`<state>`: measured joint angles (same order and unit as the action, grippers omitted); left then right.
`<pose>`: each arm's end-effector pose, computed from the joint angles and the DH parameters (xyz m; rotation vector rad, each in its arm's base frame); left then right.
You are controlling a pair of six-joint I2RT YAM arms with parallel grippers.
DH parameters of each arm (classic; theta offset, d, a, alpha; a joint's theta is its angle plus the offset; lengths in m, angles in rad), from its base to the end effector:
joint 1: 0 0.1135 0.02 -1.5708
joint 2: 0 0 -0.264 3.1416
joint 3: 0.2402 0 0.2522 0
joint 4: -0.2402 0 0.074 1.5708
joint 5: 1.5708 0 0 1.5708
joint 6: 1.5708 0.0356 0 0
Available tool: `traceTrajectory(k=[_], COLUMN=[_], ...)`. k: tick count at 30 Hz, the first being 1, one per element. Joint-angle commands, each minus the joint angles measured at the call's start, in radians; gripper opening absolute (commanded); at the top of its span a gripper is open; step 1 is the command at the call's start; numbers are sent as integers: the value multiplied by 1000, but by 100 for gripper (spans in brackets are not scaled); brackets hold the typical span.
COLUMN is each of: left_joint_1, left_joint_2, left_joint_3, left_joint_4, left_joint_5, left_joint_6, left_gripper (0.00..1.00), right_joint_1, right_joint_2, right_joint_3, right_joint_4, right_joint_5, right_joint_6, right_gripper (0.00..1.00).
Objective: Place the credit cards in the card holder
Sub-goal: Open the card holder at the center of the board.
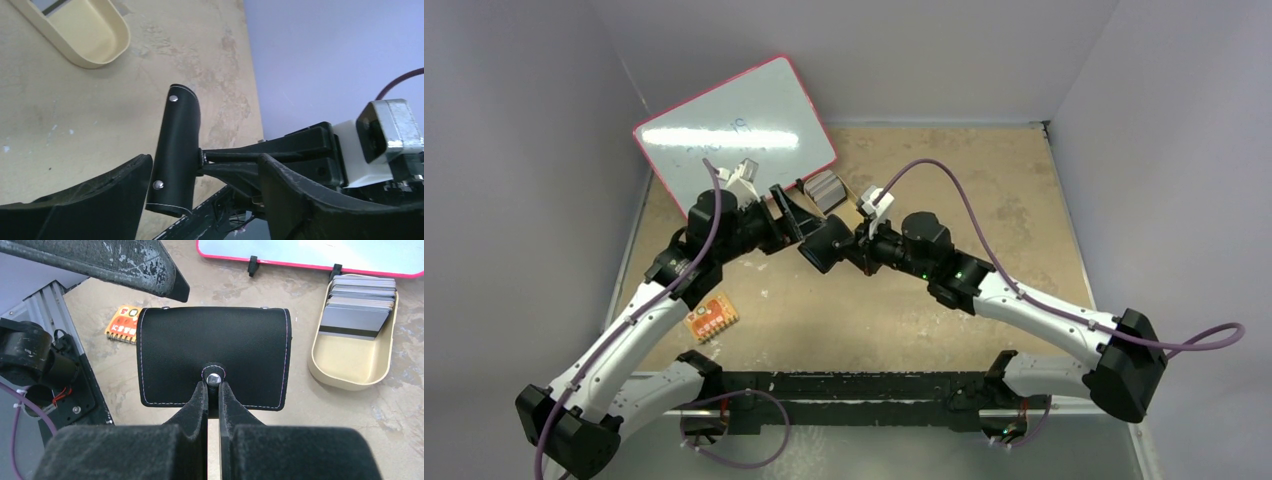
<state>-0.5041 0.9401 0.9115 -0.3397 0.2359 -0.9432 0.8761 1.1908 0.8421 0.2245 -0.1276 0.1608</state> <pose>0.1818 -0.1098 0.3406 -0.2927 2.1010 -1.1481 0.1766 0.2190 0.3178 -0.7134 1.6237 0.8730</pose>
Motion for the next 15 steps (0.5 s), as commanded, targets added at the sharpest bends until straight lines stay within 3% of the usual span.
traceTrajectory(k=[1, 4, 10, 13, 15], left_joint_1=[7, 7, 7, 7, 7], left_joint_2=[3, 8, 15, 28, 34], left_joint_3=[-19, -38, -62, -63, -66], left_joint_4=[124, 140, 127, 95, 76], left_joint_5=[69, 95, 110, 118, 121], left_joint_6=[-27, -24, -24, 5, 22], left_gripper=[73, 59, 17, 2, 0], right_joint_1=[4, 5, 5, 6, 6], right_joint_2=[-25, -27, -41, -46, -46], right_joint_3=[54, 58, 57, 56, 54], right_joint_4=[52, 53, 75, 84, 93], right_joint_5=[-23, -31, -25, -16, -14], right_joint_6=[-32, -29, -20, -20, -18], right_gripper=[0, 0, 0, 0, 0])
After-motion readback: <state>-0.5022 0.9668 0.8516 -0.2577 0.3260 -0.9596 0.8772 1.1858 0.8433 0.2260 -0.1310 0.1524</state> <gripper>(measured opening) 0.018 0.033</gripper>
